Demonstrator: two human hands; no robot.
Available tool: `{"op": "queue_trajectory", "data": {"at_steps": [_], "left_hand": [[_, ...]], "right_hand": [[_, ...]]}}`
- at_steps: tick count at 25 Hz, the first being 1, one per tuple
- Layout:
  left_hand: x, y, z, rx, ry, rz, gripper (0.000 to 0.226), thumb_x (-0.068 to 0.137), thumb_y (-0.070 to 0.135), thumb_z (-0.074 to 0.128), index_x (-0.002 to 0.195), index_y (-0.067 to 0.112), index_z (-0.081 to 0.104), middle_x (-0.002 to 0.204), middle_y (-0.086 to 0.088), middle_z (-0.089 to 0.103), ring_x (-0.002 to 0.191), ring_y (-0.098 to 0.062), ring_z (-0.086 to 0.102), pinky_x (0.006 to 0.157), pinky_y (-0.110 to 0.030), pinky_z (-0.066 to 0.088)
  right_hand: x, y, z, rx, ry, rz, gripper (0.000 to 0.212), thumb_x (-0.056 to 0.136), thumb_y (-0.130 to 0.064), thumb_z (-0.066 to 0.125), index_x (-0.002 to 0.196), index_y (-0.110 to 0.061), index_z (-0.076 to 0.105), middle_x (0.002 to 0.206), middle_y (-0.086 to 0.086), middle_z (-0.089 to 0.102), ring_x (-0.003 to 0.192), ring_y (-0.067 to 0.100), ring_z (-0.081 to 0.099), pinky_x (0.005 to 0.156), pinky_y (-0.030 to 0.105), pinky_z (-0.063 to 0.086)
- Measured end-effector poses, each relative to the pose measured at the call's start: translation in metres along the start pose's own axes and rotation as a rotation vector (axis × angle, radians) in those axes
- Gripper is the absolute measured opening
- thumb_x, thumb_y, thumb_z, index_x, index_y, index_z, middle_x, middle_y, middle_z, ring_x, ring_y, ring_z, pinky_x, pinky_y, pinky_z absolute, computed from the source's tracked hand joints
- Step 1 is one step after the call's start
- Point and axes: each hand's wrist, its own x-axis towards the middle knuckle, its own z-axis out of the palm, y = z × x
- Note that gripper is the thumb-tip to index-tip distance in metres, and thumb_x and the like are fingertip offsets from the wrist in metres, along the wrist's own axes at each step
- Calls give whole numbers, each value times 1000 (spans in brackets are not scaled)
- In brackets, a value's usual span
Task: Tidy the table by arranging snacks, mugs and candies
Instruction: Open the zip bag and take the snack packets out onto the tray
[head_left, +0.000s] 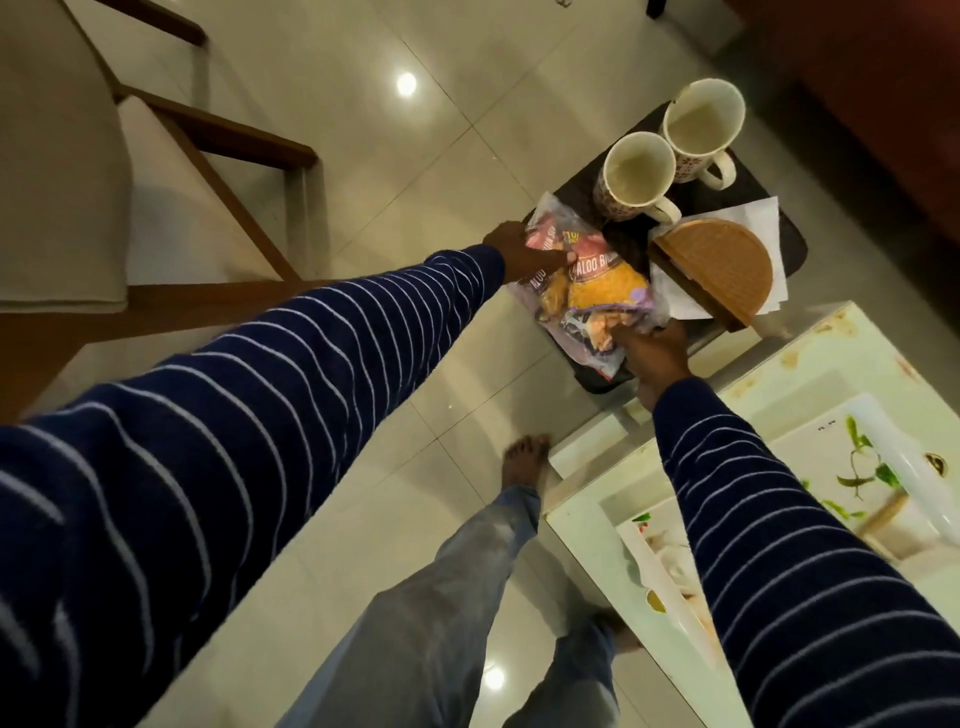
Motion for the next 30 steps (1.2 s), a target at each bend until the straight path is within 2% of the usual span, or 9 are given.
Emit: {"op": "queue_trajectory", "data": {"at_steps": [3,8,11,13,16,20,23,27,30], "left_hand": [[-17,-10,0,-195,-58,13,60,74,45,83,110,2,63,110,-9,70,92,-23,67,73,-31,59],[-78,1,13,-520,-48,72,51,80,29,82,117,1,62,111,-11,71,100,-27,70,86,-41,59],[-127,23,22,-616,-112,114,47,88,39,71,121,7,63,113,-12,71,106,-29,68,90,-43,58],[-162,41,26,-654,-161,125,53,90,54,60,121,12,65,111,-10,73,103,-25,70,80,-34,61],[-217,71,37,-670,-189,105,59,91,67,44,122,21,66,110,-5,74,92,-15,72,65,-24,58],[-275,103,63,-648,-190,-2,66,94,66,40,133,15,56,123,-13,66,110,-28,63,97,-45,52],[-314,123,80,-737,-368,-49,72,89,71,44,135,15,54,127,-18,63,118,-34,58,104,-50,45],[-370,166,91,-727,-546,20,65,86,63,57,121,9,65,121,-21,67,114,-36,63,90,-41,53],[-414,206,106,-630,-535,184,32,92,36,63,91,9,78,103,-16,72,81,-22,74,69,-30,58]], "right_hand": [[-21,3,-6,79,-86,-52,59,84,7,68,138,-13,53,129,11,64,114,26,64,91,43,56],[-70,6,-45,169,-167,-63,57,88,4,64,137,-23,52,132,10,63,119,29,61,94,53,53],[-112,12,-85,208,-204,-105,51,92,2,62,132,-29,54,132,8,63,118,28,62,91,53,53],[-142,17,-111,224,-209,-148,50,93,0,61,130,-33,54,130,4,64,114,24,64,84,50,57],[-192,20,-156,223,-145,-226,49,94,-7,63,139,-23,50,130,4,66,114,23,66,81,45,60],[-260,24,-209,100,-70,-440,27,96,-10,61,123,-17,61,118,3,71,108,21,67,81,31,59],[-303,31,-245,32,8,-510,16,95,-3,61,111,-7,62,111,11,70,104,27,67,84,39,57],[-363,38,-299,-11,63,-654,7,91,2,65,92,-5,65,90,-3,75,83,9,71,66,19,55],[-398,51,-340,-51,92,-714,21,82,18,65,84,-3,64,94,-4,77,93,8,72,73,20,55]]}}
